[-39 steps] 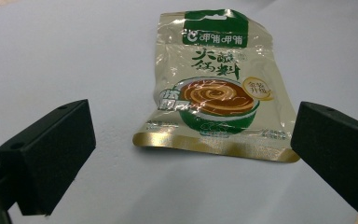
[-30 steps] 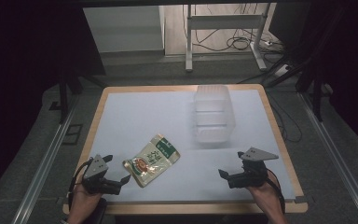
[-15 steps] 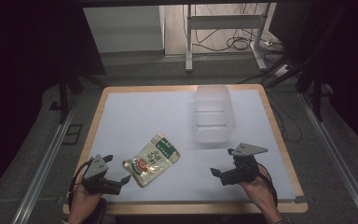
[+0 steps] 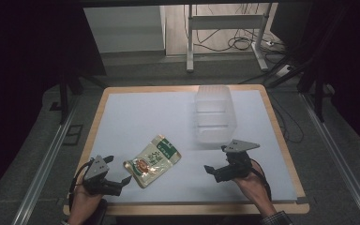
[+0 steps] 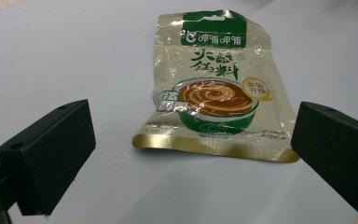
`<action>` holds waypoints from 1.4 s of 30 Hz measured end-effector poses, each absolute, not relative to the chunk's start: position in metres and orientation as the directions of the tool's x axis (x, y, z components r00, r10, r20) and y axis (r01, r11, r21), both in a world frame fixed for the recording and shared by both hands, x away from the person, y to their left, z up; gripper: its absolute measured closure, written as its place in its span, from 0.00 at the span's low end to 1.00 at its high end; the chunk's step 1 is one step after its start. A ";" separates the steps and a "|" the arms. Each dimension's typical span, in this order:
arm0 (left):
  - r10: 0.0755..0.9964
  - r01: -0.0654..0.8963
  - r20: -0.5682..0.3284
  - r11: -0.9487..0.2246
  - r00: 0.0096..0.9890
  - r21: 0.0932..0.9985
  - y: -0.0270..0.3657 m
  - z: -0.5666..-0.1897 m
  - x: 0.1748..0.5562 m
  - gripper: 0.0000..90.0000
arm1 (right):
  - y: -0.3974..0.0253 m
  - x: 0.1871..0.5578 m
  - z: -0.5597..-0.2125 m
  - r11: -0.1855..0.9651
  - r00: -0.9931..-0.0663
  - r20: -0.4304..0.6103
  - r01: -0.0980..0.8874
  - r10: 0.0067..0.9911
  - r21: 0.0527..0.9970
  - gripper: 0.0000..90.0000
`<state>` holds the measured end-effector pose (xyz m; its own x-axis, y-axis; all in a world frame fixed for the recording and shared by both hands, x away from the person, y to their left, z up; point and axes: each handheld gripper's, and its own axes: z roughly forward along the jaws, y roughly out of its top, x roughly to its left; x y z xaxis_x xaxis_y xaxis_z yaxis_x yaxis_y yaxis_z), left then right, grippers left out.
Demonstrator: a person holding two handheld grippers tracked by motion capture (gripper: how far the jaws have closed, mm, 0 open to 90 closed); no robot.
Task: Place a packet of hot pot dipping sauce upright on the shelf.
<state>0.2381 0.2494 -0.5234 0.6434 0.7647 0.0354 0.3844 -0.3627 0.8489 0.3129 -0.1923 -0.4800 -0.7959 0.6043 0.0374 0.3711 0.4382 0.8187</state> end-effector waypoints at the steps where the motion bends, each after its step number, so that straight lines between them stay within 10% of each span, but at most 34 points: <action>1: 0.764 0.383 0.037 -0.365 0.644 0.849 0.249 -0.523 0.238 0.00 | -0.191 0.313 -0.480 0.440 -0.798 0.034 0.366 0.601 0.820 0.00; 42: 0.757 0.376 0.046 -0.375 0.652 0.847 0.248 -0.523 0.238 0.00 | -0.100 0.362 -0.500 0.514 -0.883 0.087 0.346 0.462 0.785 0.00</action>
<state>0.2382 0.2482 -0.5233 0.6515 0.7572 0.0463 0.3759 -0.3752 0.8473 0.3623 -0.1002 -0.5005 -0.8829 0.4616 0.0868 0.3457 0.5135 0.7853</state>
